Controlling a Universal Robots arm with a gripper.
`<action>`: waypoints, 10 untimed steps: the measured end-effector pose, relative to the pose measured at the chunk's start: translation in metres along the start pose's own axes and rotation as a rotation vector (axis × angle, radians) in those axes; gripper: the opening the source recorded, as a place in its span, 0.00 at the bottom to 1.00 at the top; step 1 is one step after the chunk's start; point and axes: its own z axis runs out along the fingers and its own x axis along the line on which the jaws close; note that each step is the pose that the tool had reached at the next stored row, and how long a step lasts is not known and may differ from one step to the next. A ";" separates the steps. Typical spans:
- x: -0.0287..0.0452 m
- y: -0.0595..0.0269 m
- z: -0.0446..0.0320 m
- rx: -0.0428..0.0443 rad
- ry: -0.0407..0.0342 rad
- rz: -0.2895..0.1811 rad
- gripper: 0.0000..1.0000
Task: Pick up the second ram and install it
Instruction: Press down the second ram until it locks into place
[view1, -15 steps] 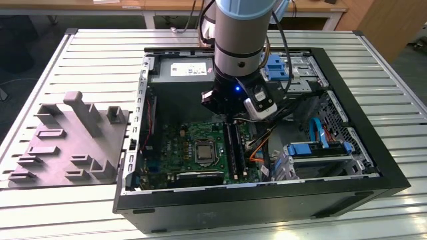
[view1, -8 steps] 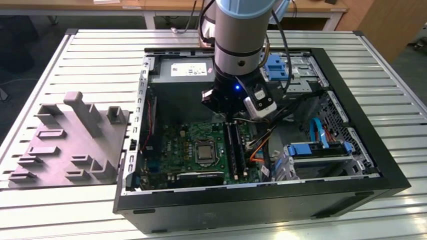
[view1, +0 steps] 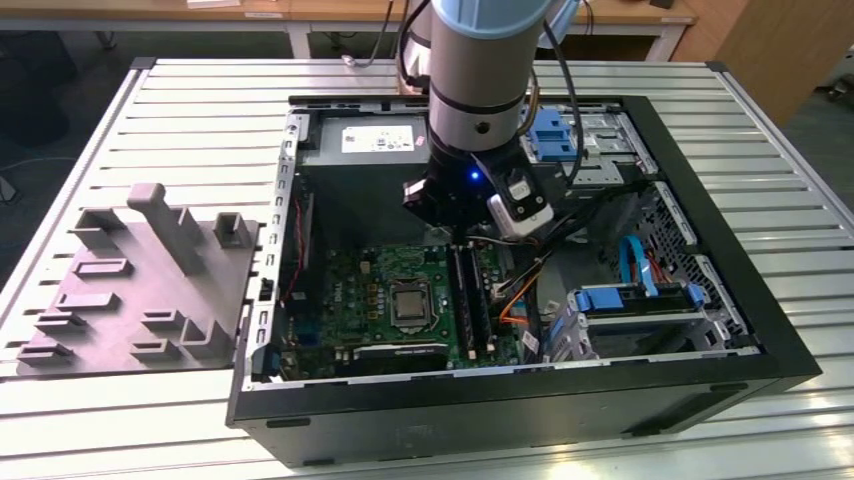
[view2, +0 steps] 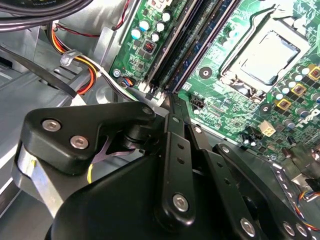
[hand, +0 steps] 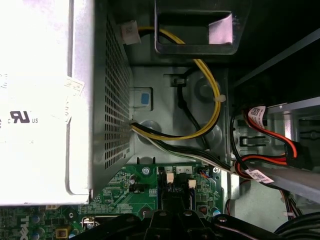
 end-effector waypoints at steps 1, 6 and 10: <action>0.0000 0.0000 0.0002 0.0003 0.0001 0.000 0.10; 0.0000 -0.0001 0.0005 0.0001 0.0000 0.000 0.10; -0.0001 -0.0019 0.0005 0.0001 0.0000 0.000 0.10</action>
